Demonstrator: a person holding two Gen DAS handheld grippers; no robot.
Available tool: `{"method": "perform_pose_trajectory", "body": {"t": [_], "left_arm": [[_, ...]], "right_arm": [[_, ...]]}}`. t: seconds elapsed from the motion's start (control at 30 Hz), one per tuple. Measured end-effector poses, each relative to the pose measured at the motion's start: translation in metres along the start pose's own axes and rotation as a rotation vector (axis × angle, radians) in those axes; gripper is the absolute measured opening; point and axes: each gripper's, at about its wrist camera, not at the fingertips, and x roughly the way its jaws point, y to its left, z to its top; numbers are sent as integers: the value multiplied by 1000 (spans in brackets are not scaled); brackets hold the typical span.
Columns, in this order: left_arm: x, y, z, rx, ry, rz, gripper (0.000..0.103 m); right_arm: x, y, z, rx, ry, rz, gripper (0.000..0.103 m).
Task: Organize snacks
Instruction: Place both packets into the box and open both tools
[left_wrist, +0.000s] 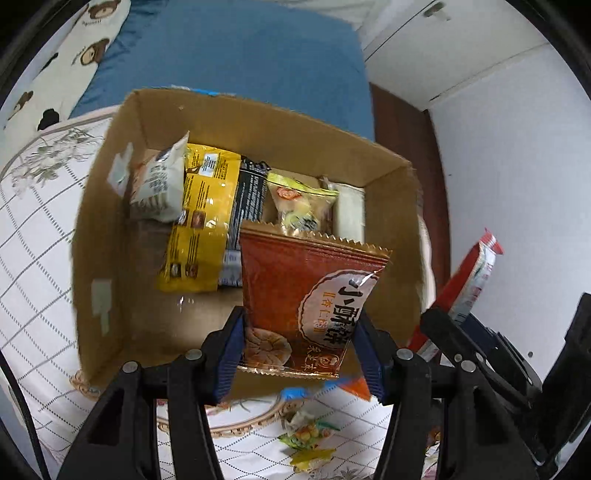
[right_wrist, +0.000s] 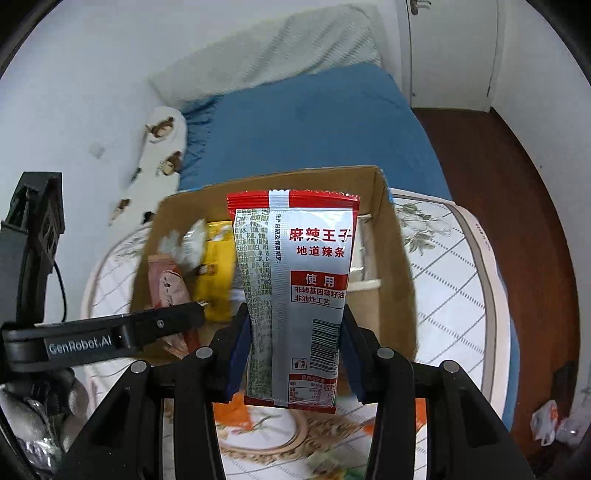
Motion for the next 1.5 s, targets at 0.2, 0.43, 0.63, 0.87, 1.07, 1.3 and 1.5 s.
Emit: {"method": "perform_pose_trajectory", "body": {"t": [0.2, 0.43, 0.63, 0.87, 1.07, 1.3, 1.5], "left_arm": [[48, 2, 24, -16, 95, 57, 54], [92, 11, 25, -30, 190, 89, 54], [104, 16, 20, -2, 207, 131, 56], [92, 31, 16, 23, 164, 173, 83], [68, 45, 7, 58, 59, 222, 83], [26, 52, -17, 103, -89, 262, 83], [-13, 35, -35, 159, -217, 301, 83]], "right_arm": [[63, -22, 11, 34, 131, -25, 47], [107, -25, 0, -3, 231, -59, 47], [131, -23, -4, -39, 324, -67, 50], [139, -19, -5, -49, 363, -67, 93], [135, -16, -5, -43, 337, -78, 95], [106, -15, -12, -19, 262, -89, 95], [63, -14, -23, -8, 162, -87, 95]]}}
